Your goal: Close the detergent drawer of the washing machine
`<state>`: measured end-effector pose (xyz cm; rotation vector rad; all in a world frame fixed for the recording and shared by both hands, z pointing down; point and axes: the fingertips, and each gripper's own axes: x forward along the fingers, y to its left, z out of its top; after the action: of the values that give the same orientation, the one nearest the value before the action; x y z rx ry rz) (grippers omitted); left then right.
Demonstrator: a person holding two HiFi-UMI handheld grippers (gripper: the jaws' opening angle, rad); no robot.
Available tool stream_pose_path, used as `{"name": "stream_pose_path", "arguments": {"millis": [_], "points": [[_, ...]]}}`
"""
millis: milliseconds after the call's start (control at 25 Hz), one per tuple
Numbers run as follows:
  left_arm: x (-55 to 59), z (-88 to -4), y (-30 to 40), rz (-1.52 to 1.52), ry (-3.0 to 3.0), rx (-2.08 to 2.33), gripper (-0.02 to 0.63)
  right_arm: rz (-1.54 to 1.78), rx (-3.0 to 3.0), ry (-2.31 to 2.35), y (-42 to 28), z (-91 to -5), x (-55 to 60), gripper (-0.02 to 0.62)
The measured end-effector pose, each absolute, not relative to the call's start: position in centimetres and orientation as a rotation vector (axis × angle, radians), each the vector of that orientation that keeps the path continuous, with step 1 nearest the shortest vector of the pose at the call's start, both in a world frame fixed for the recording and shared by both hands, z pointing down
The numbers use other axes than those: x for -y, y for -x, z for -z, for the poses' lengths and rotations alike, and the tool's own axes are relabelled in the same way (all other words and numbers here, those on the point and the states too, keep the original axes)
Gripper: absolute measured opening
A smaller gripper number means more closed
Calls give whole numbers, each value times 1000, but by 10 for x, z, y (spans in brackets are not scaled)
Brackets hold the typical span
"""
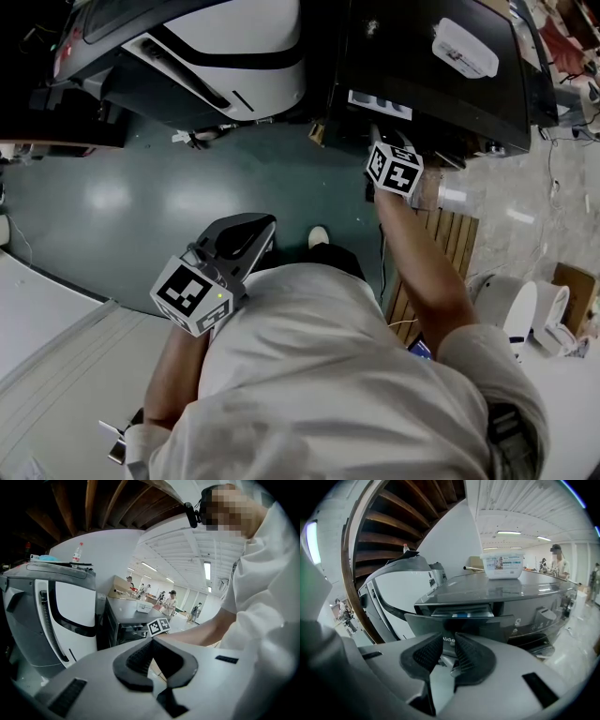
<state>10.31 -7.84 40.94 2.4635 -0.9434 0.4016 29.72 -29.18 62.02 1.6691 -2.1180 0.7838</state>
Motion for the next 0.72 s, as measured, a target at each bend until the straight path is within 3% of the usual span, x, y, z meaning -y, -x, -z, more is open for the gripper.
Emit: {"name": "stream_pose_path", "arguments": {"millis": [720], "points": [[82,-410,-100,-409,-2452,972,-5,-771,2127,-1677,-299,-619,315,86]]}}
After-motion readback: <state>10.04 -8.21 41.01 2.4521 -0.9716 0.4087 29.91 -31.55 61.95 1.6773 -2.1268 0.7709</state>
